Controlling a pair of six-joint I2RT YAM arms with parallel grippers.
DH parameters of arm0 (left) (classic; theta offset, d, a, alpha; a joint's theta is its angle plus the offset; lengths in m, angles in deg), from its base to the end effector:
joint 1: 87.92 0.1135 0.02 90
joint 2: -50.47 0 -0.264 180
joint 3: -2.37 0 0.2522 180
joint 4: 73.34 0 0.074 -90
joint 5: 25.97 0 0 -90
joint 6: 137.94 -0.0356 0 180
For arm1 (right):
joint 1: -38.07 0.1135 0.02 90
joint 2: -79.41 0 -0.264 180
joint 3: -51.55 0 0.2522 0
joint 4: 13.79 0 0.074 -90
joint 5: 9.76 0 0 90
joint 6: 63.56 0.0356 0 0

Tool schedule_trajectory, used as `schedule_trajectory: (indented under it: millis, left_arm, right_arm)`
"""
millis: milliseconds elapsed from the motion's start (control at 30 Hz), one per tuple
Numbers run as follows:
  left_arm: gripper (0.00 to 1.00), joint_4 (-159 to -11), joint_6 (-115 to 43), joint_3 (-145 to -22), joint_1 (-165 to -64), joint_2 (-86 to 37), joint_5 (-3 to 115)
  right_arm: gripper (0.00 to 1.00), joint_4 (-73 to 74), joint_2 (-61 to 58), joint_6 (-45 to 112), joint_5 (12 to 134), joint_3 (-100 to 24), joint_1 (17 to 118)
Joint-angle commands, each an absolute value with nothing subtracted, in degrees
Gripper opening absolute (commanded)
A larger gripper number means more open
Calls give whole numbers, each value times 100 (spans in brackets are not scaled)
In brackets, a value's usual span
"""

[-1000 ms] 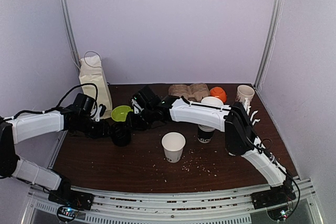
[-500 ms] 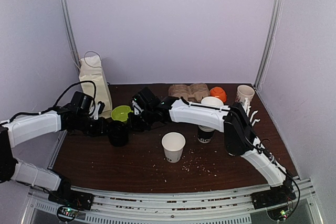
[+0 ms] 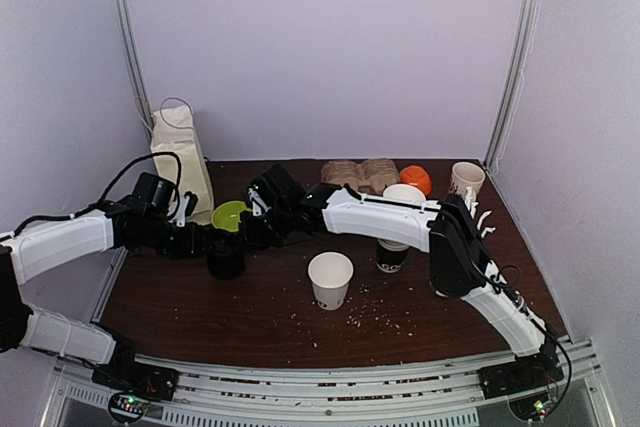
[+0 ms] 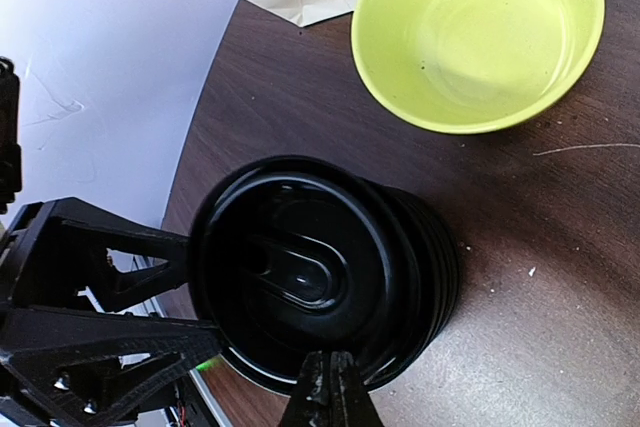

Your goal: Pack the takeout coffee

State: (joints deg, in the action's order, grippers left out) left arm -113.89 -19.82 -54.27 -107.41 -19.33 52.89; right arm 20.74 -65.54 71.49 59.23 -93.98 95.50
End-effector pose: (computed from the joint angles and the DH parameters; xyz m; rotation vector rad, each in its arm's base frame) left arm 0.2229 -0.0862 0.2160 -0.1119 2.5788 -0.5715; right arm 0.3000 0.4934 0.2078 -0.5096 2.4339 1.3144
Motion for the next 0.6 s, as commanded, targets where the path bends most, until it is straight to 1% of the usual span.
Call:
schedule_trajectory:
  millis: [0,233,267,367,433,567]
  left_arm:
    - [50,-11417,-2056,-5607,-10735,-1789,5366]
    - [52,-11426,-2045,-5631,-10730,-1736,5436]
    - [53,-11426,-2030,-5631,-10734,-1731,5470]
    - [54,-11427,-1984,-5660,-10734,-1705,5576]
    - [54,-11427,-1946,-5694,-10735,-1697,5667]
    - [54,-11397,-1929,-5744,-10735,-1825,5697]
  right_arm:
    - [0,1996,-6195,7168,5889,-9312,9566]
    - [0,1997,-6102,7137,5914,-9245,9568]
    - [3,1969,-6066,7141,5914,-9201,9564]
    - [16,1836,-5908,7119,5940,-8997,9564]
    - [23,1791,-5804,7088,5984,-8897,9562]
    - [32,1912,-5746,6980,6134,-8862,9537]
